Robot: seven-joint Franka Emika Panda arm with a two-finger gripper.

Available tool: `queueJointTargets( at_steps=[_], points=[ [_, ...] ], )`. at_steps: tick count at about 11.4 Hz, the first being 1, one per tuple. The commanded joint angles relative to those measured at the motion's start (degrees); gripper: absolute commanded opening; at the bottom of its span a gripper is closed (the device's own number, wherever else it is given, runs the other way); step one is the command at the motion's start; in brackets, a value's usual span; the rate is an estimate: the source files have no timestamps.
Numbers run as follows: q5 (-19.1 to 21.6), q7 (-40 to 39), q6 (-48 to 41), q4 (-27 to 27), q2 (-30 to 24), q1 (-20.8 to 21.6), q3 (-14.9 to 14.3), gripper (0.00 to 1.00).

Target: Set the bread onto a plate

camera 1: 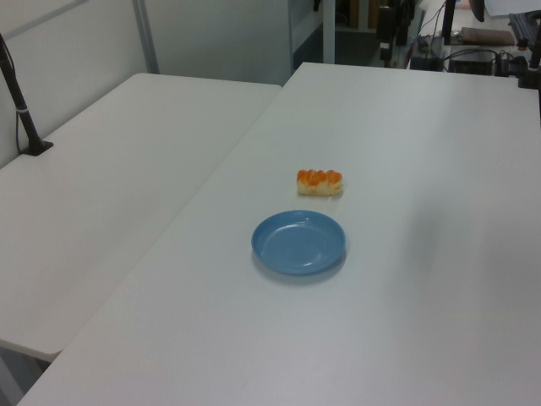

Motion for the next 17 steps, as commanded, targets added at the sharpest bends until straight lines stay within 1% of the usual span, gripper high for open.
queueJointTargets(
  at_steps=[1,17],
  points=[
    [0.37,0.02,-0.28,-2.22,-2.01,-0.71,0.55,1.0],
    [-0.25,-0.43,0.24,-1.87,-1.13,-0.63,0.54,1.0]
  ],
)
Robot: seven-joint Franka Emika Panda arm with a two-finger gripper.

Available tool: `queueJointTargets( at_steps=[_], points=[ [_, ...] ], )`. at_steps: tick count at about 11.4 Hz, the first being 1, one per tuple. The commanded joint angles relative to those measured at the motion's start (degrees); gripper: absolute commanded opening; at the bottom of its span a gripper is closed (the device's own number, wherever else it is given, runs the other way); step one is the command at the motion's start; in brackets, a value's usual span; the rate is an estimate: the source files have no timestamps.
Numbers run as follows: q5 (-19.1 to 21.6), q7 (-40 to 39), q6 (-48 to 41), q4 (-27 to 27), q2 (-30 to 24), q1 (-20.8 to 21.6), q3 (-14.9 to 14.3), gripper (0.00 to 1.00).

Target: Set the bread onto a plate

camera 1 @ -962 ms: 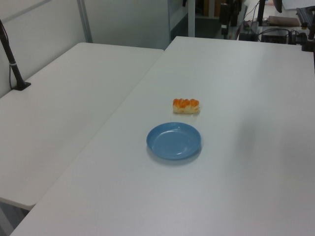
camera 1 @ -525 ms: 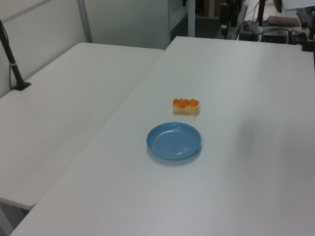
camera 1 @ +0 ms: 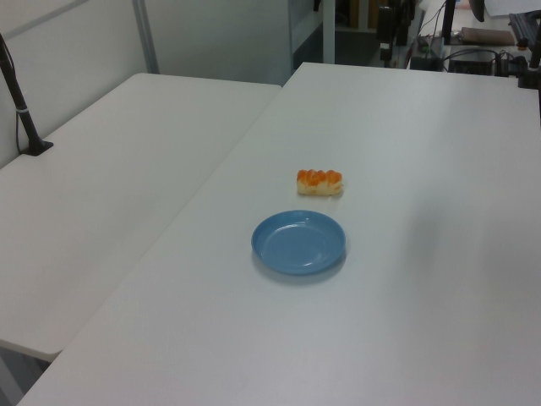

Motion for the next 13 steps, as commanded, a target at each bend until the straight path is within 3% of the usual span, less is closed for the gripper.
queueJointTargets(
  at_steps=[1,8,13],
  points=[
    [-0.24,-2.08,0.41,-1.66,-1.14,-0.53,0.34,1.0],
    [-0.15,-3.59,3.4,-1.05,0.7,-0.71,-0.01,1.0],
    [-0.24,-3.24,11.03,-0.69,5.88,-1.23,-0.19,1.0]
  ],
)
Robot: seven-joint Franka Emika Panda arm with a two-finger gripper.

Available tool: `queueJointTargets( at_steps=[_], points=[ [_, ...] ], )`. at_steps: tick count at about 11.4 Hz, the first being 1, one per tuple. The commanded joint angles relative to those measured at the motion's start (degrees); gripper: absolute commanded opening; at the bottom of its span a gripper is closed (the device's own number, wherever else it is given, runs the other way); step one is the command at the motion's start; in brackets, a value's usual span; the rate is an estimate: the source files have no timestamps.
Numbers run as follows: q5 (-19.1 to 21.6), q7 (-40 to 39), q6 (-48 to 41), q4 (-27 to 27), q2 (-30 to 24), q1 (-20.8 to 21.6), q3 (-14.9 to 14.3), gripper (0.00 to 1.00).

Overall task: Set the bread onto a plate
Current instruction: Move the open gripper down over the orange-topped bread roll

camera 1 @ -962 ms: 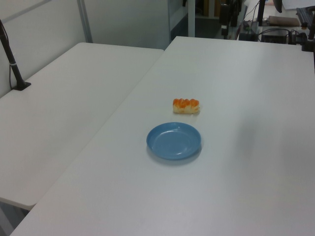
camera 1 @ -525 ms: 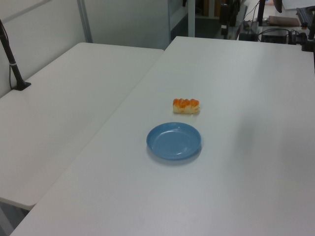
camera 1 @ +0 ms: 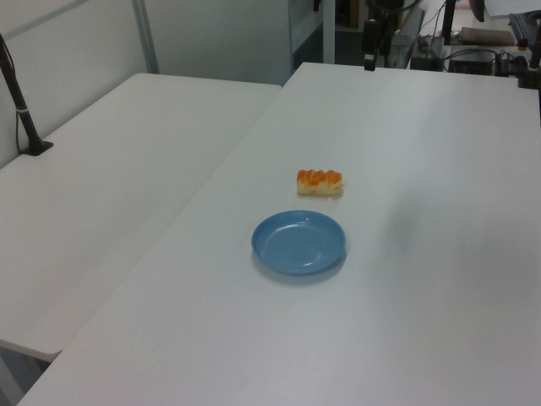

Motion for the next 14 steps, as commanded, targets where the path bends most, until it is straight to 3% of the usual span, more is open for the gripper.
queueJointTargets(
  at_steps=[1,9,14],
  points=[
    [-0.23,-0.87,5.93,-0.65,3.11,-0.64,-0.13,1.0],
    [-2.69,-1.49,16.57,-0.56,16.11,0.14,0.48,1.0],
    [-2.95,1.14,24.04,-0.56,24.2,5.15,0.57,1.0]
  ],
)
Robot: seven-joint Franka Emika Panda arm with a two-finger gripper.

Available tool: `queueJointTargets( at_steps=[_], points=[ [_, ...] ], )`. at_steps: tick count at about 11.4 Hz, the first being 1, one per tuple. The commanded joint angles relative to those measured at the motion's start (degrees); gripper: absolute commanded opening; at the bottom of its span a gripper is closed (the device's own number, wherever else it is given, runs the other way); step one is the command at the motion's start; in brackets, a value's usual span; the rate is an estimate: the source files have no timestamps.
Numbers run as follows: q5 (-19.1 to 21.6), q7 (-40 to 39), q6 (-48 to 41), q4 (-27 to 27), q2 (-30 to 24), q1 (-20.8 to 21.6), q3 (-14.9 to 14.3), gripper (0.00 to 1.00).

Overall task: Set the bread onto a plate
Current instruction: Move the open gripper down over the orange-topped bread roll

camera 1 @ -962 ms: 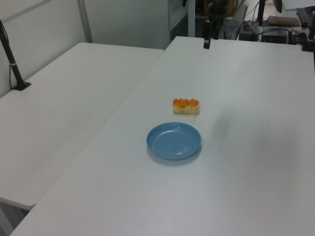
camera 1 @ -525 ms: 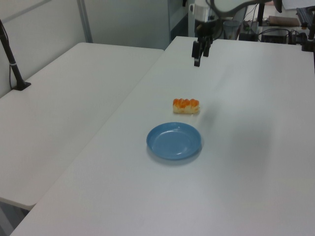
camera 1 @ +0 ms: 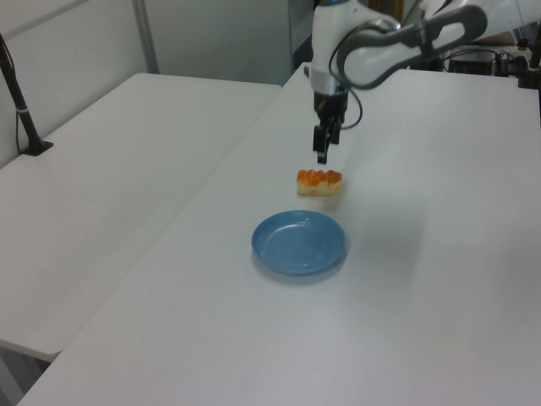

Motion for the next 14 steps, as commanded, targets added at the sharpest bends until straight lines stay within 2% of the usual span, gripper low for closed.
queueJointTargets(
  at_steps=[1,3,4,6,7,8,9,12,13,14],
  points=[
    [-1.88,2.28,4.74,-0.35,3.79,2.58,-0.14,1.0],
    [-2.06,2.28,6.68,-0.35,4.77,2.32,-0.31,0.99],
    [-1.97,2.11,6.69,-0.35,4.86,2.15,-0.57,0.93],
    [-2.06,1.84,6.77,-0.35,5.73,1.88,-0.58,0.69],
    [-2.06,2.01,7.04,-0.35,5.91,1.88,-0.58,0.67],
    [-2.06,2.02,7.04,-0.35,5.91,1.88,-0.58,0.68],
    [-1.88,2.36,6.86,-0.27,5.74,1.97,-0.58,1.0],
    [-1.53,2.46,6.6,0.79,5.83,1.88,-0.58,0.99],
    [-1.18,2.46,6.69,0.7,5.83,1.88,-0.58,0.89],
    [-1.09,2.54,6.69,0.53,5.83,1.88,-0.58,0.88]
  ],
)
